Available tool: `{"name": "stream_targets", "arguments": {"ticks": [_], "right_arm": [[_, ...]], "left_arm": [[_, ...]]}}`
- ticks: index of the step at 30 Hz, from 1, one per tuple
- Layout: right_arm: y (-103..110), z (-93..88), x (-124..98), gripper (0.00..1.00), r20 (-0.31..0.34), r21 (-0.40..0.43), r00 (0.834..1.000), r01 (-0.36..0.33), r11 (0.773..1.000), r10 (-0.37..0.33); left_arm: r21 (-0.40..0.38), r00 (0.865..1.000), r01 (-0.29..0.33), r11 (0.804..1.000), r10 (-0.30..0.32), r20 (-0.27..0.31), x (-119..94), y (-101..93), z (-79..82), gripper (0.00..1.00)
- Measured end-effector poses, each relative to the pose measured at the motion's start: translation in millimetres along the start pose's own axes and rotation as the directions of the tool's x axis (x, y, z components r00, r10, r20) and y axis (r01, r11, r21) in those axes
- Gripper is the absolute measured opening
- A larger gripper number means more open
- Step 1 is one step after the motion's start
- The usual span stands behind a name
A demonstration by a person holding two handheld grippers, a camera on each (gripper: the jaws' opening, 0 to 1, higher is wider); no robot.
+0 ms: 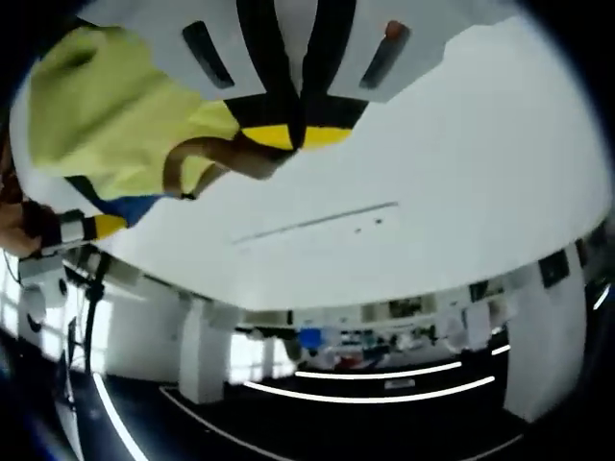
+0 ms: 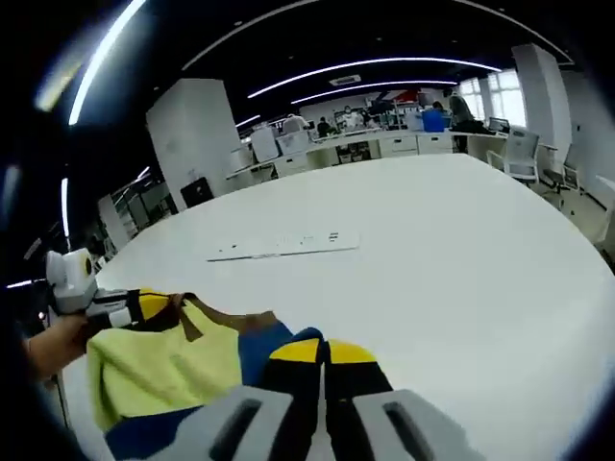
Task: Fold the garment on the visible template until the final outline fits inside the template.
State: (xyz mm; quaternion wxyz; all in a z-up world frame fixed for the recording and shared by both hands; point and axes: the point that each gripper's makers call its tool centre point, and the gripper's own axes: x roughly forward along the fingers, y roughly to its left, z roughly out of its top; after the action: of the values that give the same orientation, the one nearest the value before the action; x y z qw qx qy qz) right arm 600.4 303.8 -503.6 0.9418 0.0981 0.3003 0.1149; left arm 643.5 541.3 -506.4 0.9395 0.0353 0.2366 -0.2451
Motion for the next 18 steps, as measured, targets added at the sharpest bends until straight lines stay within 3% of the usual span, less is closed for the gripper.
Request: {"name": "stream_targets", "arguments": {"ticks": [9,15,18], "right_arm": [[-5,-8.5,11,0.0,-0.026,0.003,1.0,-0.005,1.0,0.005],[-6,-6.6,10,0.0,-0.019,0.018,1.0,0.009,1.0,-0.009],[-1,-0.6,4,0.22,-0.003,0.006,1.0,0.006,1.0,-0.006]], "left_arm": [[0.025,0.999,-0.005,1.0,0.006,-0.037,6,5.3,-10.8,0.0],[0.001,1.0,-0.011,1.0,0.011,-0.018,2,9.0,-5.3,0.13],[-0.041,1.0,-0.006,0.999,0.007,0.011,-5,9.1,2.1,0.29]]}}
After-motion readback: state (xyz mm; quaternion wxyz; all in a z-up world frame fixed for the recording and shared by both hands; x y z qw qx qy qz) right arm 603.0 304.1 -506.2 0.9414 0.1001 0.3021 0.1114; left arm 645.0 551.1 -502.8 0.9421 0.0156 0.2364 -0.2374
